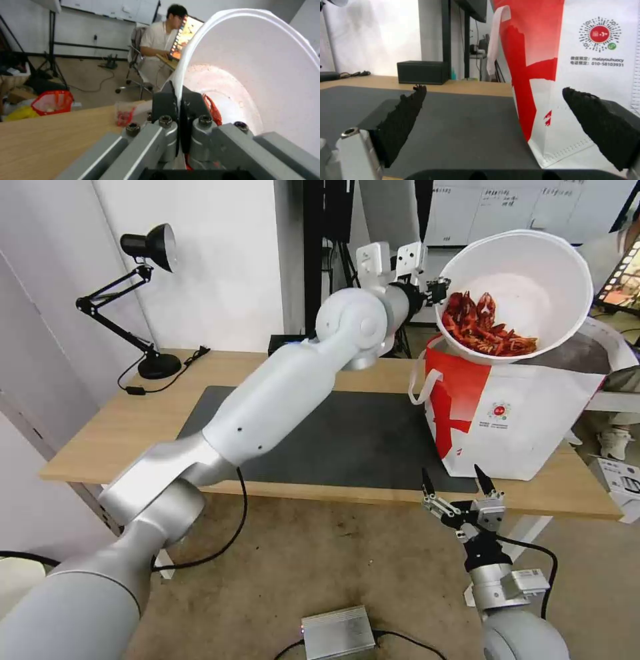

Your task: Pick up the trash from the table and place it into the takeout bag.

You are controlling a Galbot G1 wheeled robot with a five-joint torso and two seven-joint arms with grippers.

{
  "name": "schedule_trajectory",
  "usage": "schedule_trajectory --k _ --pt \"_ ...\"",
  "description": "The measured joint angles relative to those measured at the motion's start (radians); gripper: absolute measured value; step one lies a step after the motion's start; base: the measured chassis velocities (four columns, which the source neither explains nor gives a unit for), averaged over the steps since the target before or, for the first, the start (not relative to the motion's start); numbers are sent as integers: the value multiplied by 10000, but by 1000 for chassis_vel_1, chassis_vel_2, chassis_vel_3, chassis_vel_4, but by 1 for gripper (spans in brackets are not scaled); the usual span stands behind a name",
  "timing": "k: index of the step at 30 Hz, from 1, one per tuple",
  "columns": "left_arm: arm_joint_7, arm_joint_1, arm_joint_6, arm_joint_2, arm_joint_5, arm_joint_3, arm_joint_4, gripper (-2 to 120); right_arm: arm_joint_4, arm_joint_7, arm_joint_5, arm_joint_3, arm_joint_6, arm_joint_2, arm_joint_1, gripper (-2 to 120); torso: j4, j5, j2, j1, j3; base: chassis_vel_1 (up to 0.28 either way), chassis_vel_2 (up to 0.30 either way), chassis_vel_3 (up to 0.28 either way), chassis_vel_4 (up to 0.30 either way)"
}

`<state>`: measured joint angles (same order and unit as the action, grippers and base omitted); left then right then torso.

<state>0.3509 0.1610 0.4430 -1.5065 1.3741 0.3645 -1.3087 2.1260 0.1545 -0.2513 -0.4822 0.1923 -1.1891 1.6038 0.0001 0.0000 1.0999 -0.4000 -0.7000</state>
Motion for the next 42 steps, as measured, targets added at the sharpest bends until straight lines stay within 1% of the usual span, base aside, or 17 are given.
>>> schedule_trajectory --k 1,2,6,18,25,32,40,42 --pt "-60 122 136 -131 52 43 194 0 0 0 0 0 0 1 0 100 -1 0 0 0 0 0 0 0 0" --pt "-60 122 136 -131 52 43 194 0 0 0 0 0 0 1 0 100 -1 0 0 0 0 0 0 0 0" --pt "-310 406 318 -454 69 143 729 0 0 0 -1 0 0 0 0 100 -2 1 0 -1 -1 0 0 0 0" --pt "-548 831 420 -816 110 213 1342 0 0 0 0 0 0 0 0 100 -1 1 0 0 0 0 0 0 0" --pt "-547 1040 422 -871 351 218 1483 0 0 0 0 0 0 0 0 100 -1 1 0 1 0 0 0 0 0" --pt "-411 1252 422 -871 621 296 1574 0 0 0 0 0 0 0 0 100 -2 0 1 1 0 0 0 0 0" --pt "-497 1289 385 -878 642 717 1932 0 0 0 0 0 0 0 0 100 -1 0 0 1 0 0 0 0 0" --pt "-561 1244 327 -882 630 908 2143 0 0 0 0 0 0 0 0 100 -1 0 0 0 0 0 0 0 0"
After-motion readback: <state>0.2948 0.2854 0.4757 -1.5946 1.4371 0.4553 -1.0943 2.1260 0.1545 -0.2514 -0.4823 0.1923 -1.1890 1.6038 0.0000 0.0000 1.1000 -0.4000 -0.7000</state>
